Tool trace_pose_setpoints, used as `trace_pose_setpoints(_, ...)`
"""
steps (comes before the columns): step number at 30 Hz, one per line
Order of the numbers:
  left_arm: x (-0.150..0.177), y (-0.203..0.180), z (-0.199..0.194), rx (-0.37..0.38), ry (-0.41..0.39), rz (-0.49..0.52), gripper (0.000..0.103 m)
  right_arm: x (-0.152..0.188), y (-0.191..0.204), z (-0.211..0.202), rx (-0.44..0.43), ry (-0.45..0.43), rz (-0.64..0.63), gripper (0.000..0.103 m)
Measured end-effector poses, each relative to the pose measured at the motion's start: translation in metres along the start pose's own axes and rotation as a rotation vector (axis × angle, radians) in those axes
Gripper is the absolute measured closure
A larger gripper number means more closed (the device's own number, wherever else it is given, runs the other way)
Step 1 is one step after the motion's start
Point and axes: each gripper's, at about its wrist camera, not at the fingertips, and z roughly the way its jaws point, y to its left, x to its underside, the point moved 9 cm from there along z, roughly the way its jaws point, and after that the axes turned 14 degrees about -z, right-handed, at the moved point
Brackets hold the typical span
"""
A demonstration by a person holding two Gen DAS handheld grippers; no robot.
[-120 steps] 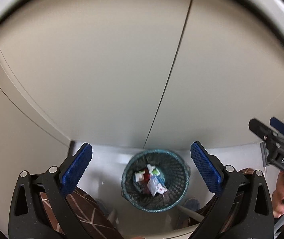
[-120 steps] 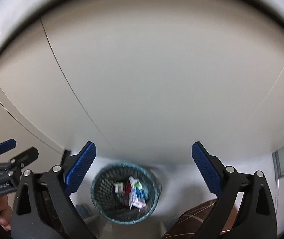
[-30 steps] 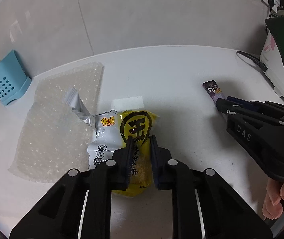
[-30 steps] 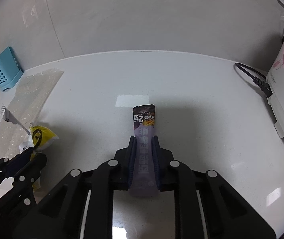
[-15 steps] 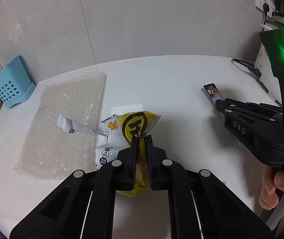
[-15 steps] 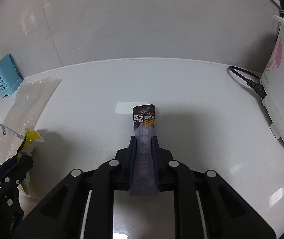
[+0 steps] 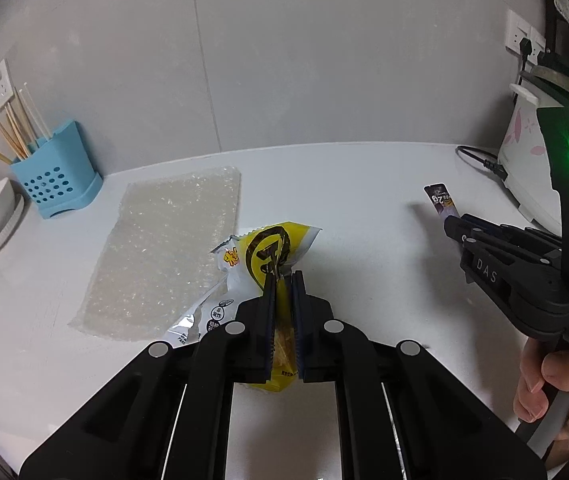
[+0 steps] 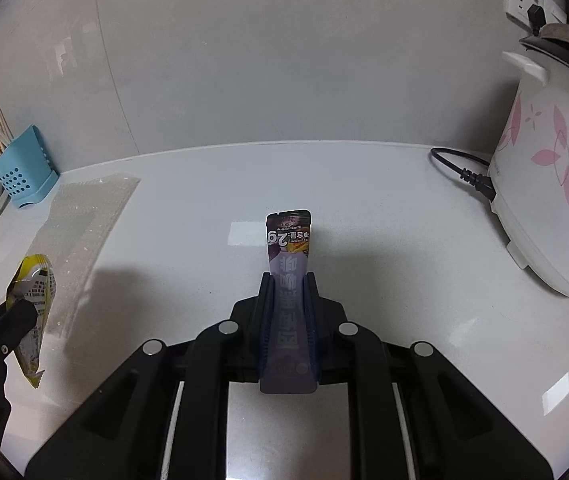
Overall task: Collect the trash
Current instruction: 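Lift the yellow wrapper and purple packet off the counter with both tools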
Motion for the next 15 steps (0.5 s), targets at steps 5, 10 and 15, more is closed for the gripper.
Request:
trace_pose_setpoints(5, 0.001, 0.007, -0.021, 0.008, -0.021, -0.009, 0.096, 0.001, 0.007, -0.027, 0.007, -0.026, -0.007, 0.089)
trace_pose_setpoints(10, 0.004, 0.017, -0.045, 0.008, -0.045, -0.013, 0.096, 0.006, 0.020, -0.053, 0.011, -0.051, -0.021, 0.089)
trace_pose_setpoints(15, 0.010, 0.025, -0.073, 0.006, -0.062, -0.017, 0.096, 0.015, 0.035, -0.081, 0.008, -0.075, -0.037, 0.089)
